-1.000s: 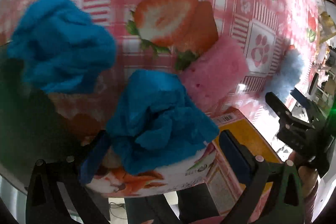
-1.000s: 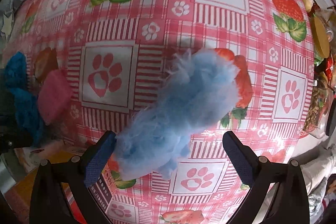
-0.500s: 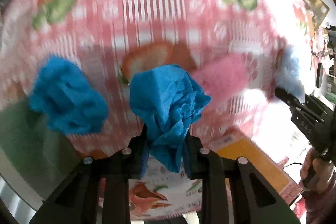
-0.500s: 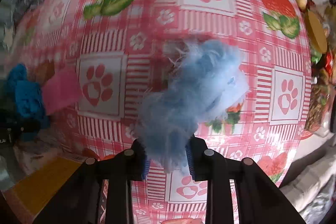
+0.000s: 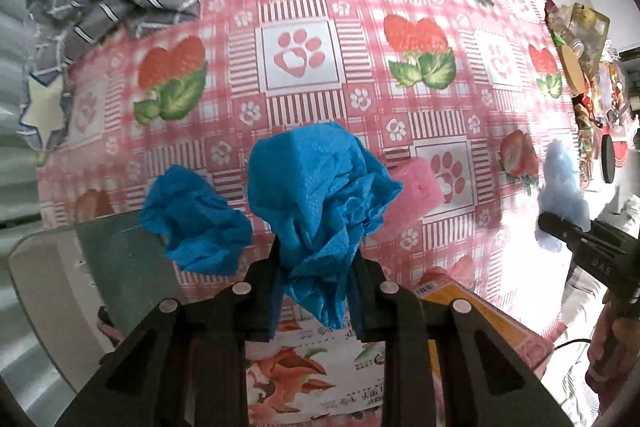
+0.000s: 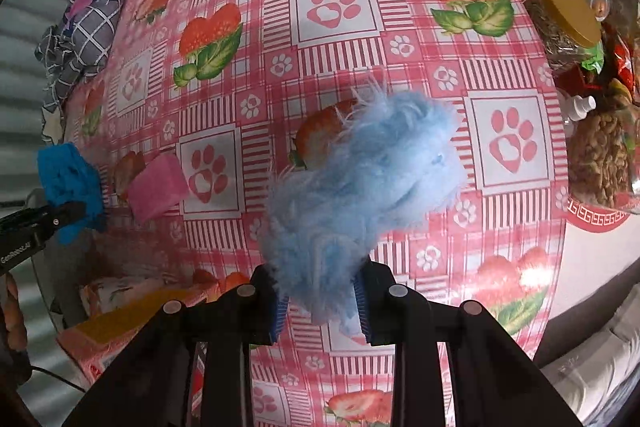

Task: Organize soft objects
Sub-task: 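Grasp the blue cloth with the left gripper while the right grasps the light blue fluffy toy, then lift the blue cloth and fluffy toy and carry both over the white box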

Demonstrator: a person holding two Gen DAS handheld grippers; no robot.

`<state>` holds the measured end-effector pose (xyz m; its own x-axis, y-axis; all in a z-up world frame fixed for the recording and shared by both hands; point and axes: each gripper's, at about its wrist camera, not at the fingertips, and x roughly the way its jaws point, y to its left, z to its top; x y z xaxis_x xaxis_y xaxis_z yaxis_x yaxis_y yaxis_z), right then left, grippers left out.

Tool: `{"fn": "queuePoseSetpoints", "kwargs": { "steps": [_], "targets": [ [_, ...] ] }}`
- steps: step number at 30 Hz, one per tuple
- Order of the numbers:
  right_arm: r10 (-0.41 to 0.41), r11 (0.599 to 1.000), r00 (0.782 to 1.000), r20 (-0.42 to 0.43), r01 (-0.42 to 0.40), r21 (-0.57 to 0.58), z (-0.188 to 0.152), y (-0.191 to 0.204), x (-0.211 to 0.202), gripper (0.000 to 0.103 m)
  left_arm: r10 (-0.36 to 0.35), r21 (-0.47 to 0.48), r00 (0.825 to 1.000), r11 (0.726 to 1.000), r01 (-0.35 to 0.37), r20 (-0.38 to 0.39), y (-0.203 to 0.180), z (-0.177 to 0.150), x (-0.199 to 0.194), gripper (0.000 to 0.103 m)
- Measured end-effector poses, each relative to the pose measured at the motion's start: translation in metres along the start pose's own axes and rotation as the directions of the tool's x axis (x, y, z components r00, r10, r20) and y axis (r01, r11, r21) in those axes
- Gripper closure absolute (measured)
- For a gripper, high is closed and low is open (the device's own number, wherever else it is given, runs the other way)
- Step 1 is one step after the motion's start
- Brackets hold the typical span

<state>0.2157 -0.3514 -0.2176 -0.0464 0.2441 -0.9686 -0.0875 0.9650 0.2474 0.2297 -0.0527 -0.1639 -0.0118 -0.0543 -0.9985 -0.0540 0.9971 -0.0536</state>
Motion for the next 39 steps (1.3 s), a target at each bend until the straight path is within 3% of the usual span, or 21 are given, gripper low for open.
{"fn": "queuePoseSetpoints", "kwargs": {
  "steps": [16,39],
  "targets": [
    [-0.005,1.0,1.0,0.027,0.005,-0.012,-0.018,0.042,-0.039,0.073,0.015,0.059,0.998,0.998,-0.018,0.063,-0.014,-0.055,-0.023,0.074],
    [-0.06,0.997,0.994,0.092,0.056,0.053,-0.116,0.086,-0.086,0.073,-0.054,0.232,0.991,0.972,0.025,0.121,-0.005,-0.154,-0.067,0.074]
  ]
}}
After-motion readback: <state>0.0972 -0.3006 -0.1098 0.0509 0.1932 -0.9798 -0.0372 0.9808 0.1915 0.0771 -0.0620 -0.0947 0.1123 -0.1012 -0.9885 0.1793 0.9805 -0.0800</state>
